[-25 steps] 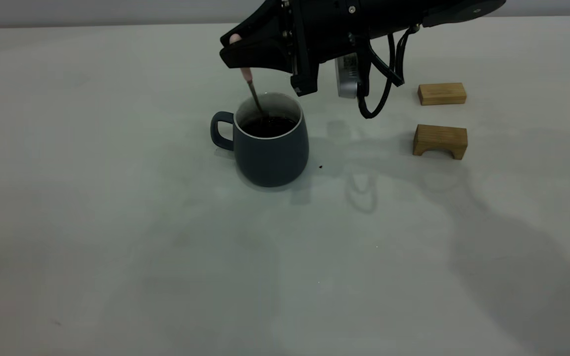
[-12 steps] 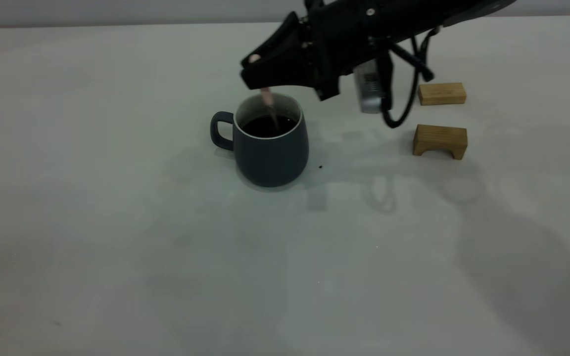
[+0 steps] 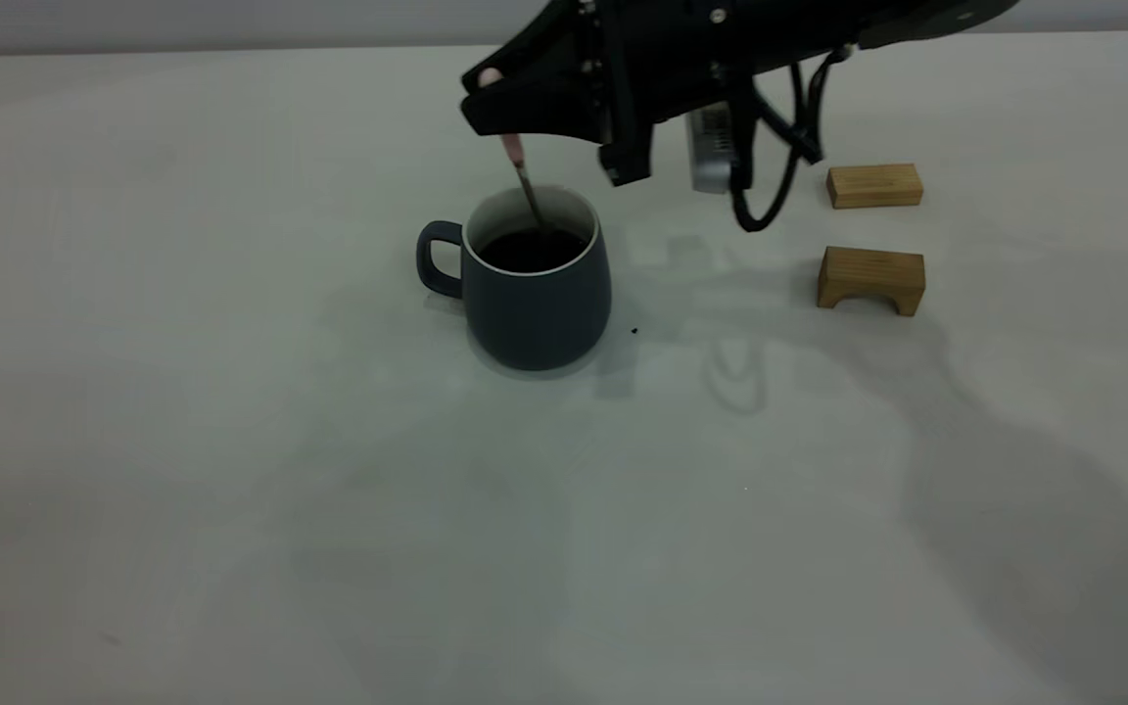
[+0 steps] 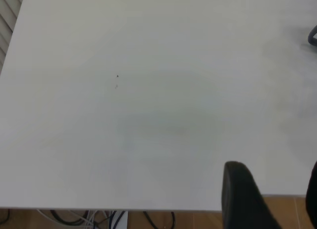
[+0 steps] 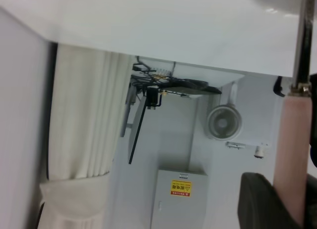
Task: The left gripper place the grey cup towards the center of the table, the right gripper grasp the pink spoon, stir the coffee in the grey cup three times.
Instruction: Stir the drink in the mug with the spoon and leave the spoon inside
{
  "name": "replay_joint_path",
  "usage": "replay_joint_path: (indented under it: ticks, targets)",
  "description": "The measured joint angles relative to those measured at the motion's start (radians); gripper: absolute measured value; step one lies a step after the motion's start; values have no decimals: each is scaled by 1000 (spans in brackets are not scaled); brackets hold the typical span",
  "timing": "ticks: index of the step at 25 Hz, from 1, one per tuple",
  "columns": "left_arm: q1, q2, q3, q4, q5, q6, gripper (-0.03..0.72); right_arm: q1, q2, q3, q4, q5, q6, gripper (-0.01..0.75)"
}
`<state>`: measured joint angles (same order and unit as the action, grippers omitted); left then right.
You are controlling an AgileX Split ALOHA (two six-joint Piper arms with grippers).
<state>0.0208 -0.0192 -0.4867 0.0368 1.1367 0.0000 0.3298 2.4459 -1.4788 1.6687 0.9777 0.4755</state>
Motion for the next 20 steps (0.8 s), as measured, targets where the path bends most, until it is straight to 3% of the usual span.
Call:
replay_joint_path:
  ticks: [14,16,20]
  targets:
    - [0,0,0,0,0,0,388,0,0,0,-234,4,61,143]
    - [0,0,0,0,0,0,388,0,0,0,-251,5,61,171]
    - [0,0,0,0,0,0,388,0,0,0,-274,19,61,316]
